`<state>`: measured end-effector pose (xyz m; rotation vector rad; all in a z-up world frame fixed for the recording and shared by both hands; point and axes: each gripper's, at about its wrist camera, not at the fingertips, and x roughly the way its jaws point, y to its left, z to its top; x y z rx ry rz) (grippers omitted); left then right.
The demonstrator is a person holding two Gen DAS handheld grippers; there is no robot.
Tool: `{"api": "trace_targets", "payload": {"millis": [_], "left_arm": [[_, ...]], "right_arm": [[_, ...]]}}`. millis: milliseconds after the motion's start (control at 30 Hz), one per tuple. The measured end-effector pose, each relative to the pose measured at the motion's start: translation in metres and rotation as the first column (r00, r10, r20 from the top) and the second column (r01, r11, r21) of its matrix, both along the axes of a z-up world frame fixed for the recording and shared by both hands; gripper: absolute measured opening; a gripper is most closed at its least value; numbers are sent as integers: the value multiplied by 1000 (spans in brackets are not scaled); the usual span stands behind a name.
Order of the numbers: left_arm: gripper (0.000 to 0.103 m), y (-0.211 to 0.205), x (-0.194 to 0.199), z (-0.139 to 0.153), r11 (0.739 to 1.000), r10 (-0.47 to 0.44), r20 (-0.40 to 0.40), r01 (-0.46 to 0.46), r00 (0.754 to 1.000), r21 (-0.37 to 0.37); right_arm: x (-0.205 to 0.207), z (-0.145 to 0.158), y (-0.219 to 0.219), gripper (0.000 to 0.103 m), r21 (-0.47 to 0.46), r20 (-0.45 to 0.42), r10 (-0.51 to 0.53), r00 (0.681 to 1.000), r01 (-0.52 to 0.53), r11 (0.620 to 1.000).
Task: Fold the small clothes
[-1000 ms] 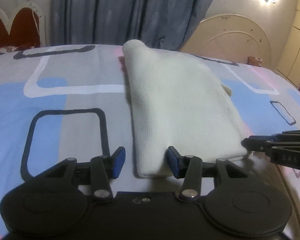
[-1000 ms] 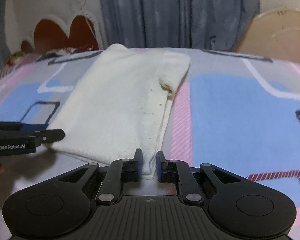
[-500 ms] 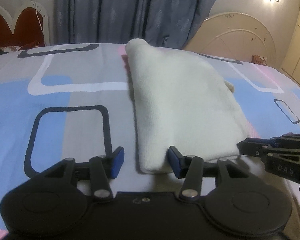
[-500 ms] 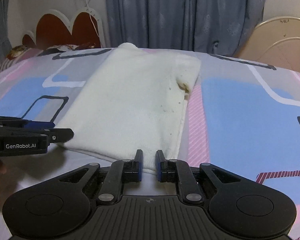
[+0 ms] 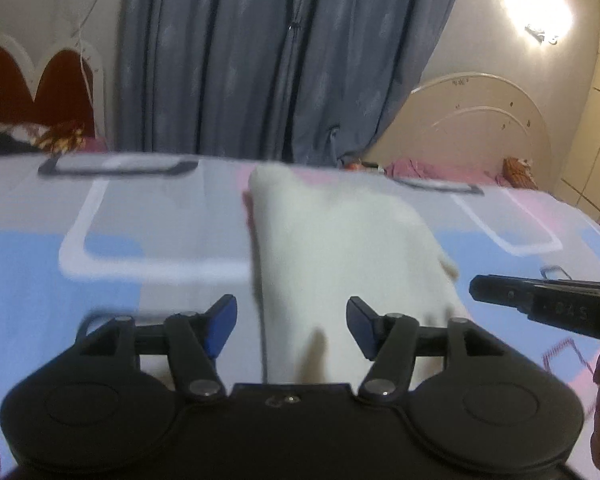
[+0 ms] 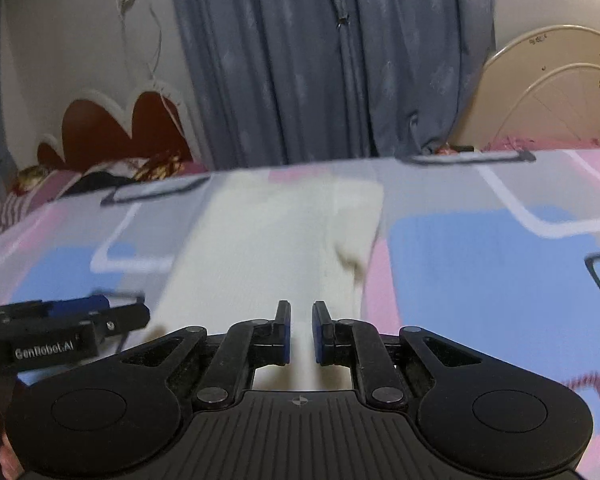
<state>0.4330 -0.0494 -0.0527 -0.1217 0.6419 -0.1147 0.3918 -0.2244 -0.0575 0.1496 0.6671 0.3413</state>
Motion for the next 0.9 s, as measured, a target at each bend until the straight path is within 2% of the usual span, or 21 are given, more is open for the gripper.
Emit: {"api": "trace_targets", "payload": {"millis": [100,200,233,267,300,333,400,500,533,567,600,700,733,800,833,900], "left_arm": [[59,-1,32,-1,1000,-6,-29,5,1000,-22],[59,-1,57,-17,1000,-3,-77,0,997,-31],[63,-2,67,-31,1000,1,-128,-2,992,-9],[66,-3,73,-45,1000,-7,-175,8,985,5],[71,1,71,-55,1000,-12,-163,8,987,-25],[71,3,69,-56,999,-22,-151,18,988,-26],[71,5,64,-48,1000,-25,-157,25,987,-1],[71,9,50,-37,1000,-30,-97,30,995,-5],[71,11,49,-37,999,-36,-95,35,995,-16],[71,14,49,-37,998,-44,-98,40,994,-39],[72,17,51,-37,997,-50,-103,43,993,-66],[72,28,61,-40,986,-54,-129,32,990,-163],[72,31,64,-41,976,-61,-141,30,988,-217],[72,45,74,-50,925,-70,-185,-5,980,-380],[71,50,78,-54,909,-65,-201,-25,977,-416],[70,56,86,-60,903,-47,-226,-55,973,-426]], "right_arm": [[26,6,4,12,9,24,-21,999,21,1000],[48,3,8,12,25,37,-23,999,23,999],[57,-3,12,12,11,30,-11,999,11,1000],[68,-18,18,12,-46,-16,-7,1000,6,999],[80,-35,22,12,-91,-101,-2,995,-7,996],[79,-41,22,11,-93,-59,14,998,-19,996],[79,-31,23,11,-125,-68,41,997,-49,991],[66,-11,-4,15,-1,-1,9,1000,-9,1000],[62,-10,-17,40,44,8,-27,1000,27,999],[60,-10,-29,73,87,7,-61,998,60,994],[58,-12,-40,76,133,7,-72,997,71,989],[65,-20,-61,76,218,-65,-68,996,81,973],[68,-23,-68,76,265,-89,-54,995,76,961],[74,-30,-77,76,334,-127,-39,991,79,939],[79,-33,-82,76,355,-149,-32,988,84,931],[85,-41,-87,76,416,-206,-19,978,105,903]]}}
